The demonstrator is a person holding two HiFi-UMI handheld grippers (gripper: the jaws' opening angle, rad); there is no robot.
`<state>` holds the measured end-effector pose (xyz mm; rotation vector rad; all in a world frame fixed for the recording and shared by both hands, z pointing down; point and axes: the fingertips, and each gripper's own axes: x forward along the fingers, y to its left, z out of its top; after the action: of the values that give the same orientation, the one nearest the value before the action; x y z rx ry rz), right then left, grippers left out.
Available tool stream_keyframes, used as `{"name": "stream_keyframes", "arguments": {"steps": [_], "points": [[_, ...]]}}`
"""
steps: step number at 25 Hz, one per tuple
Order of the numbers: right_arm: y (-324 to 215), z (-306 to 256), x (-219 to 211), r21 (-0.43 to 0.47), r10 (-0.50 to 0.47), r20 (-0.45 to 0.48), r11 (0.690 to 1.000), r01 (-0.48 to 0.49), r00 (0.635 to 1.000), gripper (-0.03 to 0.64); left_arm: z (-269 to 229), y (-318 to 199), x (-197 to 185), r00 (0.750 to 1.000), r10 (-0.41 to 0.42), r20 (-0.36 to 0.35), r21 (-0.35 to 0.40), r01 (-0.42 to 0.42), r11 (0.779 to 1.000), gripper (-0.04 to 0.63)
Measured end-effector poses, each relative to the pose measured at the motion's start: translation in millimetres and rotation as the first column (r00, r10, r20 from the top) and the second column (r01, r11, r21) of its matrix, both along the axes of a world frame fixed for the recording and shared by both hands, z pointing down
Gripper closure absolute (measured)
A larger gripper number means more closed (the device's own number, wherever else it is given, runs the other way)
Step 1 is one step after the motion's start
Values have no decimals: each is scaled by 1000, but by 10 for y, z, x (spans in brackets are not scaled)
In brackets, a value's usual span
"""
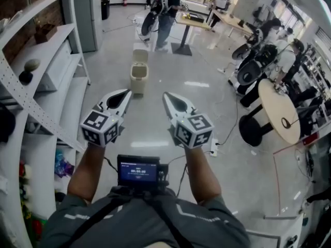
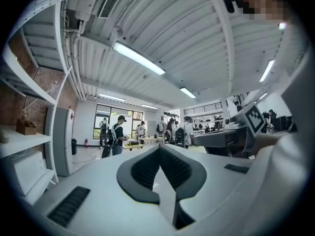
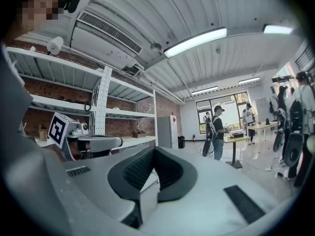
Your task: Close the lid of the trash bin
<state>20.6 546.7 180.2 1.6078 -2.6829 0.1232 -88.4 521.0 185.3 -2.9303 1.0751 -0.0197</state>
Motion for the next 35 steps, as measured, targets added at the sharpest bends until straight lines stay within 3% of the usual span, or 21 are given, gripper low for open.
{"name": "stream_keyframes", "arguments": {"steps": [10,14,22,27,35], "points": [[-44,0,-99,5,30,10,1000,-30,1000,606,137,-52,-133,1000,20,-9,-49,-20,999,594],[-113,112,-203,-12,37,1,999,-37,999,606,105,-113,-246,996,44,-80,-73,-50,996,594],[-208,130,-289,-13,79,-2,997,-79,997,606,153,-251,-433,993,61,-97,-80,-69,994,594],[-356,114,-349,-4,66,-15,998,-66,998,606,208,-370,-367,995,81,-52,-67,-84,994,594],[-975,242,-92,-9,35,39,999,-35,999,606,252,-955,-200,998,43,-44,-86,-47,995,594]]}}
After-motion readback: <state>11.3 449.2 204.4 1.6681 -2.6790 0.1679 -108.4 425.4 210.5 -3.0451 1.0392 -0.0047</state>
